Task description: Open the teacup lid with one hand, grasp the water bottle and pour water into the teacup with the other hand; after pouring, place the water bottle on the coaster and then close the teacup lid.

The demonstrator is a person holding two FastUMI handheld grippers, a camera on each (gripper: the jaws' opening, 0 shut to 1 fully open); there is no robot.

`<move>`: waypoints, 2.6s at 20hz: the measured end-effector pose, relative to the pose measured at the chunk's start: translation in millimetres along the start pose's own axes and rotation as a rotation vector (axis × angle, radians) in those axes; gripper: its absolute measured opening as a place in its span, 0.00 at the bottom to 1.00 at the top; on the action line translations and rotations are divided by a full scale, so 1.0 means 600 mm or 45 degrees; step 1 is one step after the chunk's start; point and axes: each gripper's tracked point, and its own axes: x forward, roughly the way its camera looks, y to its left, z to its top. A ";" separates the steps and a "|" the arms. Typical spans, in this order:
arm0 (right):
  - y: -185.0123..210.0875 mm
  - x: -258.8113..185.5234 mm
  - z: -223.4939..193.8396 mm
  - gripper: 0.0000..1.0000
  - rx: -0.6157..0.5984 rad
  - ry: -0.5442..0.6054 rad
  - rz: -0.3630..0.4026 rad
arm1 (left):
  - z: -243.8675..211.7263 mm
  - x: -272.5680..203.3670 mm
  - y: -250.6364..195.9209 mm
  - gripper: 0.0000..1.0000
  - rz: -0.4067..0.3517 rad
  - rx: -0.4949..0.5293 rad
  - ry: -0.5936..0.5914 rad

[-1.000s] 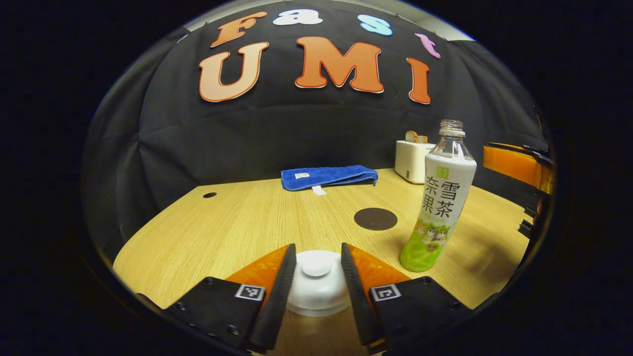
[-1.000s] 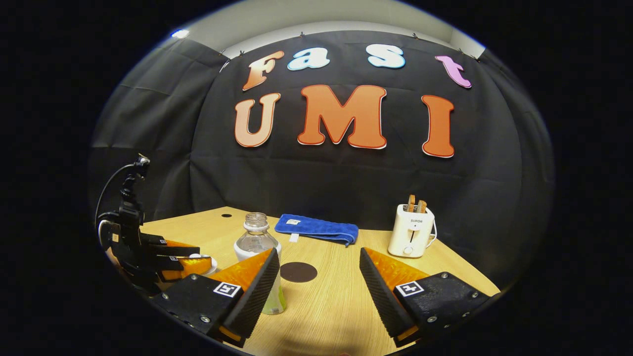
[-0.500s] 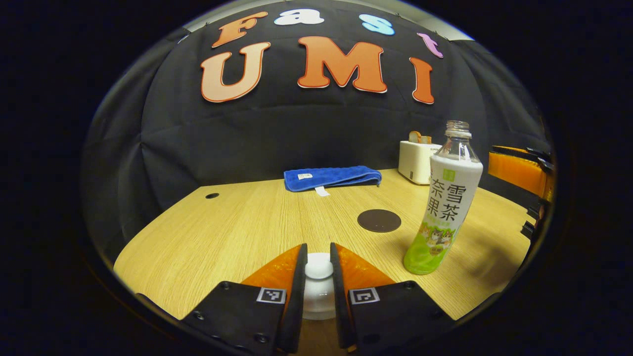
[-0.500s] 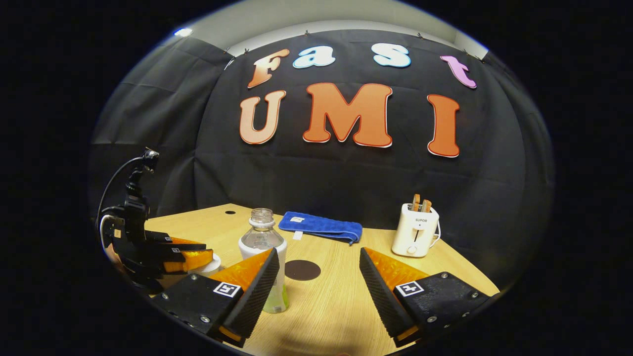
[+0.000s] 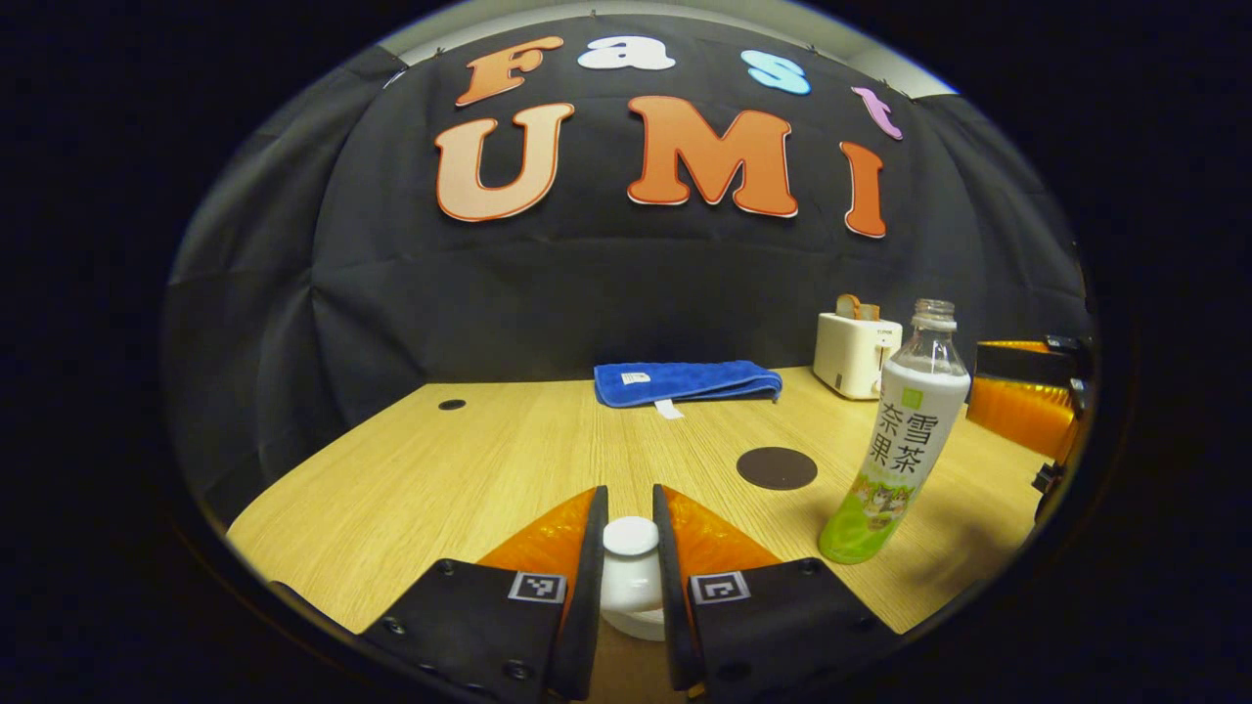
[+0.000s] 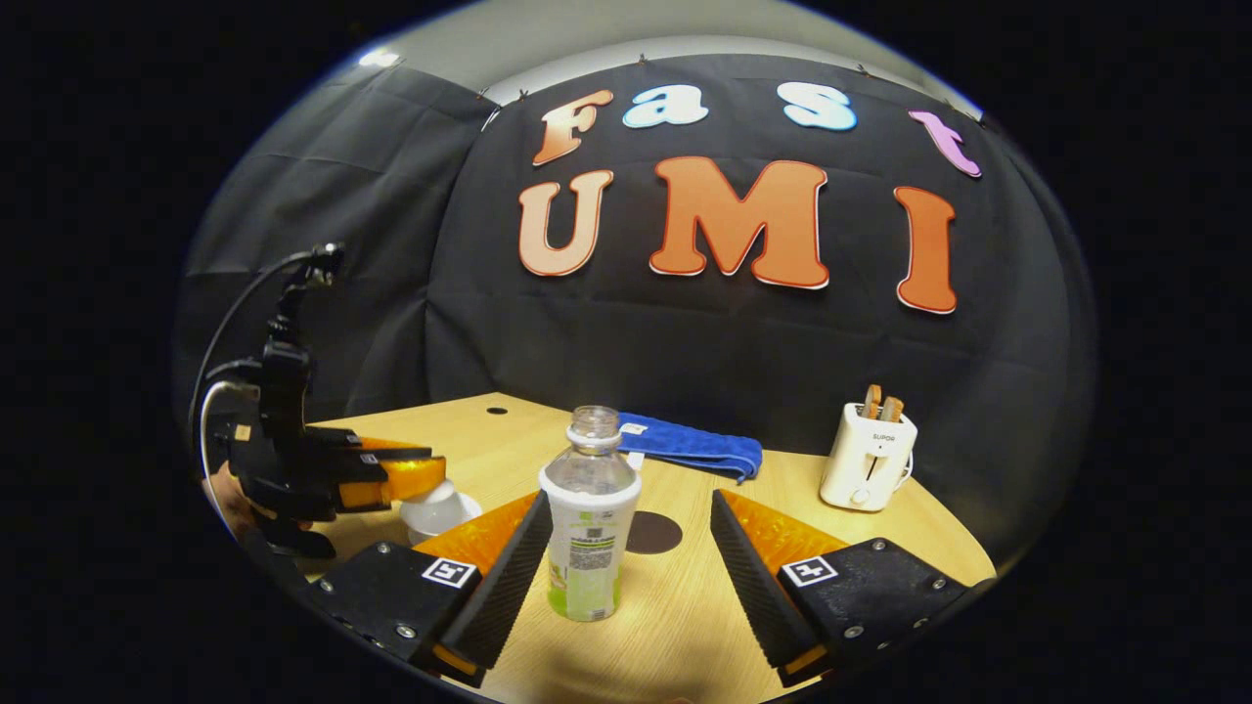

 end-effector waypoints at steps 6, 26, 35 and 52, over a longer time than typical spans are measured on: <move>0.035 0.031 -0.044 0.95 -0.005 0.106 0.019 | 0.003 -0.014 0.049 0.32 0.082 0.030 -0.021; 0.040 0.081 -0.085 0.65 -0.174 0.233 -0.065 | -0.026 -0.059 0.155 0.32 0.193 0.035 -0.028; 0.020 0.108 -0.046 0.67 -0.799 0.168 -0.162 | -0.023 -0.069 0.197 0.32 0.246 0.017 -0.039; 0.080 0.128 -0.043 0.64 -1.547 0.113 -0.061 | -0.028 -0.091 0.242 0.32 0.289 0.006 -0.039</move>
